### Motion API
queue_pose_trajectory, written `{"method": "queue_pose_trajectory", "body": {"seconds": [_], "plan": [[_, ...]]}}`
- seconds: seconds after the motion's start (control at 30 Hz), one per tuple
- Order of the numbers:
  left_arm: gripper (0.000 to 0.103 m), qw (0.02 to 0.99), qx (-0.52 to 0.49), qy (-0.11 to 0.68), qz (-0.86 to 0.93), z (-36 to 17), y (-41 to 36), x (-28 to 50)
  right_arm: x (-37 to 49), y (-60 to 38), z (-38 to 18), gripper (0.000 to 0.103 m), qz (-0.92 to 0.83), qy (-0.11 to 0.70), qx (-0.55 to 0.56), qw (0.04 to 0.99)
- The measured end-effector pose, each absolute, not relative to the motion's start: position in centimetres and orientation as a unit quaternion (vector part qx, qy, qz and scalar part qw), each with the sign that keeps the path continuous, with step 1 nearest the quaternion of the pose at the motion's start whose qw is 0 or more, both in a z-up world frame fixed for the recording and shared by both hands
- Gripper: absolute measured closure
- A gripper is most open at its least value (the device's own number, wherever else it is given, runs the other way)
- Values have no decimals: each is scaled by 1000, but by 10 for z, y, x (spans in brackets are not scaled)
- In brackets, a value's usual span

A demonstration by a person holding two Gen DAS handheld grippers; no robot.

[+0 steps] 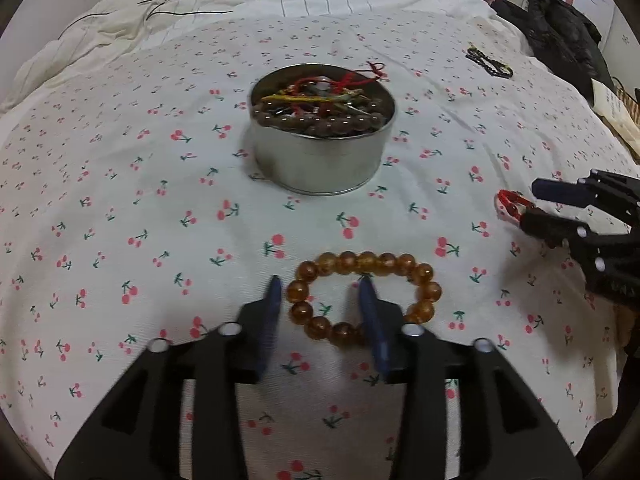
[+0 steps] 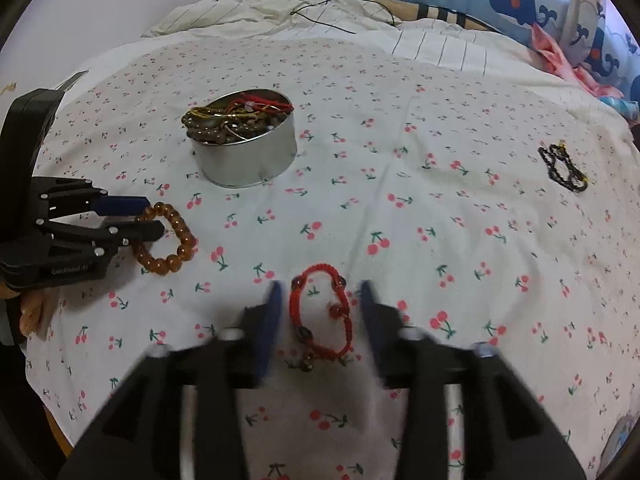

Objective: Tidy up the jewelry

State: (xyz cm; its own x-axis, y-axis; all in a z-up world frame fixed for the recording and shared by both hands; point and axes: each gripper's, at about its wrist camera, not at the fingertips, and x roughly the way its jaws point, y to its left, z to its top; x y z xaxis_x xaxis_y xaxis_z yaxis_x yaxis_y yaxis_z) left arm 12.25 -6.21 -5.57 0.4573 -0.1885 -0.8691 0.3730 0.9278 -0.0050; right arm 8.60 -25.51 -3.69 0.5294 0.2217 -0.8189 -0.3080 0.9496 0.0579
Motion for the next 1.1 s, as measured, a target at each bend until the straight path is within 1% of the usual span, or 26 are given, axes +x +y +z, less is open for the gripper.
{"method": "queue_pose_trajectory", "body": {"seconds": [0.17, 0.27, 0.4, 0.7, 0.83, 1.1], "plan": [[57, 849, 95, 494, -164, -57, -64, 122, 81, -250, -37, 59, 153, 459, -48, 874], [55, 849, 94, 494, -163, -57, -63, 121, 86, -260, -36, 59, 158, 461, -11, 873], [53, 849, 96, 493, -164, -58, -64, 121, 90, -272, -36, 59, 142, 464, 11, 874], [51, 849, 97, 493, -164, -58, -64, 120, 89, -250, -51, 59, 135, 484, -60, 863], [50, 849, 98, 493, -164, -59, -64, 120, 92, -252, -52, 59, 134, 484, -57, 863], [46, 850, 109, 489, -164, -59, -68, 119, 93, -249, -53, 59, 135, 483, -65, 863]]}}
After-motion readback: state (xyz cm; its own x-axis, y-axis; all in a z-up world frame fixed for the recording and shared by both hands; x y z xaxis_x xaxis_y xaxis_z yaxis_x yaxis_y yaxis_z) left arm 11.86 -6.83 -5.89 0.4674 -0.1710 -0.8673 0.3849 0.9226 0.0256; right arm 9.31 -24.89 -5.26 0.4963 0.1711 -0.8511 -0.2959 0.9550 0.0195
